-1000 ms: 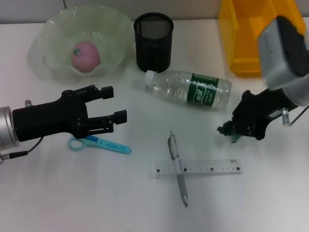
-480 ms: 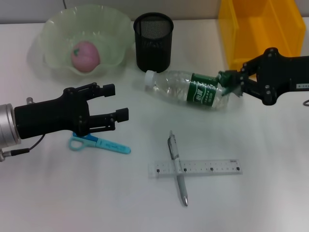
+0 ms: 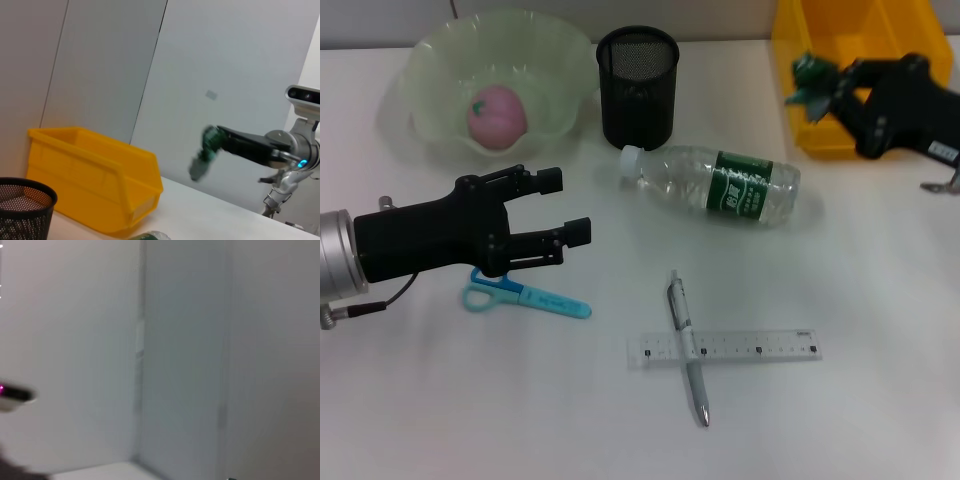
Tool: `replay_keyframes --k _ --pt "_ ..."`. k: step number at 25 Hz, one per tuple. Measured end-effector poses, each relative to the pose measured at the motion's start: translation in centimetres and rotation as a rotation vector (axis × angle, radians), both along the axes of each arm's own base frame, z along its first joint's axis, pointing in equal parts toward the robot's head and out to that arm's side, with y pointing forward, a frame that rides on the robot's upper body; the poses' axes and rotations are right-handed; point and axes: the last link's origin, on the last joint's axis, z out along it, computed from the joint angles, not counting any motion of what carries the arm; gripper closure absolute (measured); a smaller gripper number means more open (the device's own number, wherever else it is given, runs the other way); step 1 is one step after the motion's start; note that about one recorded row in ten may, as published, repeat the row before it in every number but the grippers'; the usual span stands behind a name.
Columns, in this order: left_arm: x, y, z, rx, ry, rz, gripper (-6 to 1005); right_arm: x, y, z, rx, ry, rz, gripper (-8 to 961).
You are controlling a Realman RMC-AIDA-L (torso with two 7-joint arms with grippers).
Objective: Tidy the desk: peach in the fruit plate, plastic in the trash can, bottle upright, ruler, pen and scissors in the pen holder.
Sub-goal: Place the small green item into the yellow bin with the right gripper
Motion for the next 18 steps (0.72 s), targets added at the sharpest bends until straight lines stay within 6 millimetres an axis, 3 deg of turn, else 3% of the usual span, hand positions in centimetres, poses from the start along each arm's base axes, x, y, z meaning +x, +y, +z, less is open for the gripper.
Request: replay_keyframes --k 9,16,18 --pt "0.1 0.0 -0.1 0.0 -0.001 -0.003 194 3.1 3.1 2.2 0.386 0.081 -0.276 915" --pt "0.2 0.1 -0.2 0.0 -0.003 -0.006 197 3.8 6.6 2.0 0.426 0.0 -0.446 905" --pt "0.2 0.1 -0.2 -0.001 -0.003 -0.006 197 3.7 6.8 1.9 0.424 -0.006 -0.455 903"
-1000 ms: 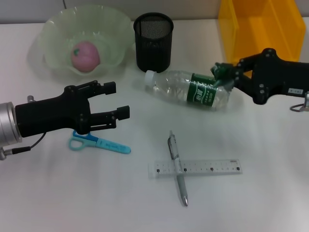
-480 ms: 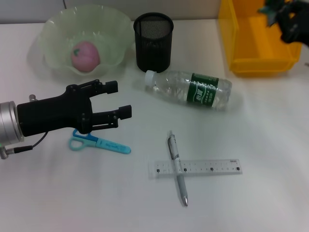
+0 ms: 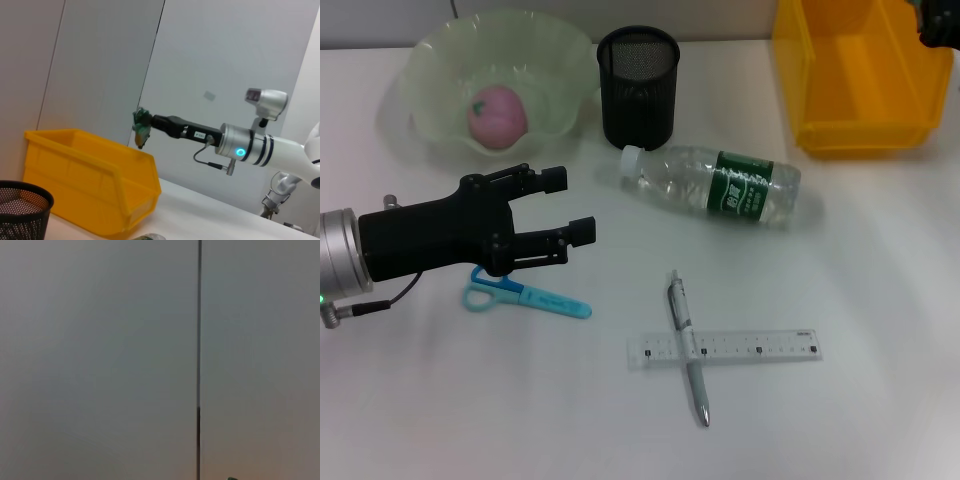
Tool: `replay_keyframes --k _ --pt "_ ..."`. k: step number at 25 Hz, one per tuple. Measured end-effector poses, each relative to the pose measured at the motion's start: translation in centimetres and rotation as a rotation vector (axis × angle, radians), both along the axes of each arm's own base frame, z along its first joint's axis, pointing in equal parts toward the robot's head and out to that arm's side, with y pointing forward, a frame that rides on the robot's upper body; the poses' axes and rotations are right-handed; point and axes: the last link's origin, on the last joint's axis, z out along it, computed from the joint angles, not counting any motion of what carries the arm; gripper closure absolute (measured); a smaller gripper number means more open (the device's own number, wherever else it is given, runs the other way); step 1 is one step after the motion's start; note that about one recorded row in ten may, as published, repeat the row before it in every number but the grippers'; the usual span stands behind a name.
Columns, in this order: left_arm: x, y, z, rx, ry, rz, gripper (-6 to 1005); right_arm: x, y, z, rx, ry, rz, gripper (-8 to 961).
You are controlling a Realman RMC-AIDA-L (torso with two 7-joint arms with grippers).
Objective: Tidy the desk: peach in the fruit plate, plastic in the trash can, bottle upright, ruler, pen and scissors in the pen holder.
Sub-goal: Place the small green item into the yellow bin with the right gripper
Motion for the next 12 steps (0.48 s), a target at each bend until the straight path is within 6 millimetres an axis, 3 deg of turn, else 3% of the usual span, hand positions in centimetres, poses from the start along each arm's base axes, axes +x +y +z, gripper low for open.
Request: replay_keyframes --k 8,12 --pt "0.0 0.0 0.0 0.0 0.0 0.0 201 -0.1 0.55 -0.31 -0.009 0.0 -0.026 892" --pt "-0.07 -0.08 -0.01 -0.001 0.0 0.002 202 -0.02 0.59 -0.2 -0.004 0.006 -0.032 650"
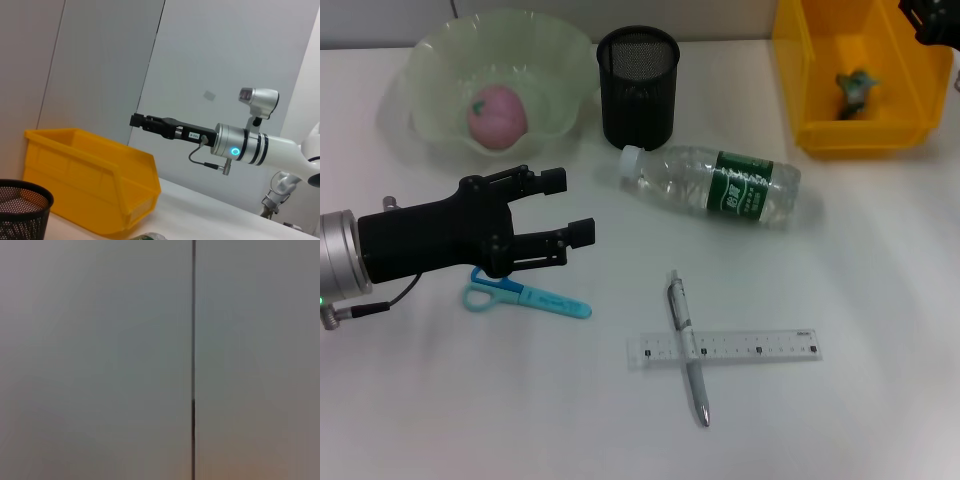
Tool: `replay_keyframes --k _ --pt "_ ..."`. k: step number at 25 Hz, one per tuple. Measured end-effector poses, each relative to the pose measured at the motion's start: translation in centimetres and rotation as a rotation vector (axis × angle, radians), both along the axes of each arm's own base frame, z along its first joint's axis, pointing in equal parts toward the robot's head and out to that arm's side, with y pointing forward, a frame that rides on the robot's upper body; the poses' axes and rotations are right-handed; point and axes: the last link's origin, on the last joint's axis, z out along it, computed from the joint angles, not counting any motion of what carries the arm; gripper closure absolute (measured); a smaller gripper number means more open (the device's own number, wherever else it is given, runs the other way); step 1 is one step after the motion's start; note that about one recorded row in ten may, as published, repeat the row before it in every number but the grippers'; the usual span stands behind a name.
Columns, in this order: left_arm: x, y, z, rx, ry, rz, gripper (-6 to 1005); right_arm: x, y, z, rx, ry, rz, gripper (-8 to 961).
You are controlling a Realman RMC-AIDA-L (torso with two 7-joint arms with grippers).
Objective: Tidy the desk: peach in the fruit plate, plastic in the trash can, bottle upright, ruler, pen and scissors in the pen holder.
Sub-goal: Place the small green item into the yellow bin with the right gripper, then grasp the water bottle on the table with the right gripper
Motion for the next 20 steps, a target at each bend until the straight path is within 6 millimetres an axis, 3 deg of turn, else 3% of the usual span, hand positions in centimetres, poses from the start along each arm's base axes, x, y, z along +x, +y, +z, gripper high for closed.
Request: replay_keyframes --k 5,12,16,20 --pt "0.1 0.0 0.0 -0.002 -0.001 -0.003 204 -0.1 0.1 0.3 0.006 0.034 -0.002 448" --pt "0.1 0.0 0.0 -0.005 -0.002 -0.006 207 -1.3 -1.5 1.7 -0.055 0.236 0.119 320" --pt "0.1 0.0 0.0 -0.004 -0.003 -0.007 209 -2.6 -3.3 3.3 -0.236 0.368 0.216 252" --pt "0.1 0.0 0.0 -0.005 -0.002 -0.006 210 -3.7 -3.7 3.6 -0.382 0.334 0.24 200"
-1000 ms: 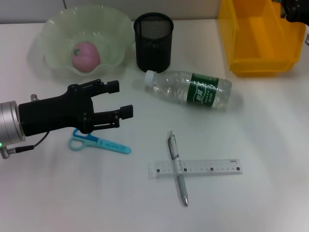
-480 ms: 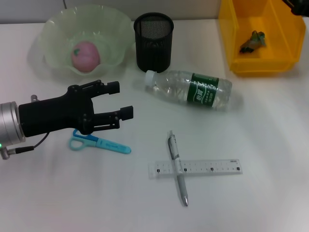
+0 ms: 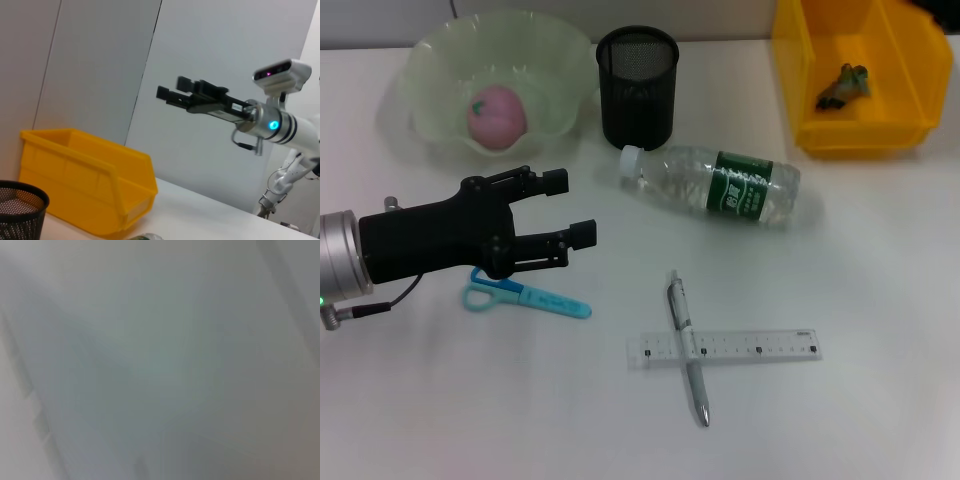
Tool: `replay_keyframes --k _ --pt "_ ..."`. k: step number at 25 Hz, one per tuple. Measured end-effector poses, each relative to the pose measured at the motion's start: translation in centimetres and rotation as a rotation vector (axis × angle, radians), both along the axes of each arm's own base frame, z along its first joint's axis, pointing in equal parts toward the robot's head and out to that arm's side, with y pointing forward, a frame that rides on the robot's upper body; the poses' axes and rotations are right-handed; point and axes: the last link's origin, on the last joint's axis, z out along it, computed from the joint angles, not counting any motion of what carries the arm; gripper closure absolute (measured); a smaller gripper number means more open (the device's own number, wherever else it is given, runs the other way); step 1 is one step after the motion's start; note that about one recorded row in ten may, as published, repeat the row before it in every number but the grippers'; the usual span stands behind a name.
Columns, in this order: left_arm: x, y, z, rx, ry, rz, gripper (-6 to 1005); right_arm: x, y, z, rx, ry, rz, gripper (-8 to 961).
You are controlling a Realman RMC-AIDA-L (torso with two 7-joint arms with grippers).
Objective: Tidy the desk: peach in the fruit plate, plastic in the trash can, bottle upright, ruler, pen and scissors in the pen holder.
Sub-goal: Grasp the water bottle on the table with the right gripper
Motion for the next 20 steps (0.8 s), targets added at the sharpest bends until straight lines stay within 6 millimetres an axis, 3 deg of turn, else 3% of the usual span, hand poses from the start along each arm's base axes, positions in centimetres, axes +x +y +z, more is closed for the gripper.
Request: replay_keyframes --k 1,5,10,11,15,16,20 --pt "0.0 0.0 0.0 0.0 0.001 0.0 211 -1.1 0.1 0.0 -0.11 -0.071 0.037 187" --pt "0.0 0.0 0.0 0.0 0.001 0.001 213 -3.0 0.8 -0.4 -0.283 -0.219 0.071 179" --pt "-0.1 0.0 0.0 0.001 0.0 0.003 215 -5.4 2.7 -2.8 -0.514 -0.529 0.075 177" --pt "-0.1 -0.1 0.1 0.002 0.0 0.004 215 -5.9 3.3 -4.0 -0.539 -0.638 0.071 176" --pt "-0.2 -0.2 0.1 0.003 0.0 0.006 217 -6.4 4.2 -5.8 -0.53 -0.775 0.07 176" --pt "-0.3 -0.2 0.1 0.005 0.0 0.005 217 -6.8 4.4 -7.1 -0.536 -0.857 0.084 176" --pt "-0.3 -0.3 0.1 0.006 0.0 0.003 219 -7.1 4.6 -8.8 -0.541 -0.952 0.097 175"
